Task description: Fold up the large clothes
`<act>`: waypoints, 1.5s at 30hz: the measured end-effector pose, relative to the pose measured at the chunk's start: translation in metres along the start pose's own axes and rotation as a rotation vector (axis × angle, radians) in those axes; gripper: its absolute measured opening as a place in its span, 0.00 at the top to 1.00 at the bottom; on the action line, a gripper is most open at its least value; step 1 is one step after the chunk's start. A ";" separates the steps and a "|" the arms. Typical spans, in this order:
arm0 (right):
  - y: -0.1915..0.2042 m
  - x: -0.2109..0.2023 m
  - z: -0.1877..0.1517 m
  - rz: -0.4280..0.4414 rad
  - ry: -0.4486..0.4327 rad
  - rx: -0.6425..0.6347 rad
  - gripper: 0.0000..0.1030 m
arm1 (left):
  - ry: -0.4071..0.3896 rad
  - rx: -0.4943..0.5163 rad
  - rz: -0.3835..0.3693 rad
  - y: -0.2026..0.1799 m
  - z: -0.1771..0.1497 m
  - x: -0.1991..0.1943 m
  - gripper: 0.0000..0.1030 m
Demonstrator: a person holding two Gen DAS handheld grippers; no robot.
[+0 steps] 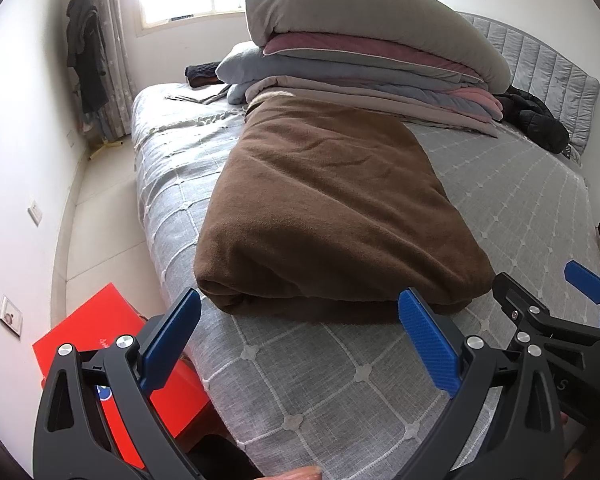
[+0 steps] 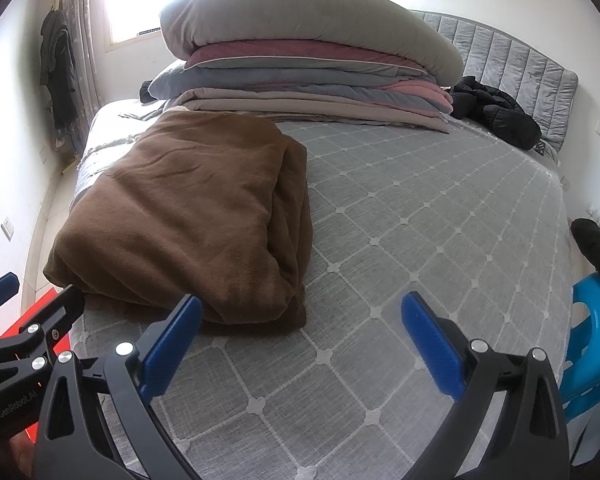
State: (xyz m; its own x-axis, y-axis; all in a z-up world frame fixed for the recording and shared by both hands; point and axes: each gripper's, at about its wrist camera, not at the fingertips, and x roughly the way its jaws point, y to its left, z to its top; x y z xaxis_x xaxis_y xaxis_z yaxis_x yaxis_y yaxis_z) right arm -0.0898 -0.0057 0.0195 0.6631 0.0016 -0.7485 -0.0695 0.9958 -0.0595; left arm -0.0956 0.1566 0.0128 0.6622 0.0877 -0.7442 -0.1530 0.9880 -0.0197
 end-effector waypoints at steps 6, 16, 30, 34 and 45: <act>0.000 0.001 0.000 0.000 0.001 -0.001 0.06 | 0.004 -0.002 0.004 0.000 -0.002 0.000 0.07; -0.001 0.000 0.000 0.005 0.001 0.004 0.06 | 0.005 -0.009 -0.006 0.000 -0.003 0.000 0.07; -0.002 0.001 -0.003 0.011 0.011 0.015 0.06 | -0.007 0.010 0.019 -0.002 -0.004 -0.004 0.07; -0.001 0.003 -0.005 0.010 0.014 0.014 0.06 | -0.008 0.016 0.042 -0.004 -0.006 -0.006 0.07; -0.004 0.004 -0.009 0.021 0.016 0.041 0.06 | -0.098 0.076 0.006 -0.015 -0.010 -0.021 0.08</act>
State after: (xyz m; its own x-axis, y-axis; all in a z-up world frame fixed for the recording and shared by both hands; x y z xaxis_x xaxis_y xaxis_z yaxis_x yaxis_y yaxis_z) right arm -0.0934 -0.0110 0.0103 0.6496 0.0212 -0.7600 -0.0520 0.9985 -0.0166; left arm -0.1143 0.1391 0.0223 0.7307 0.1015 -0.6751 -0.1035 0.9939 0.0375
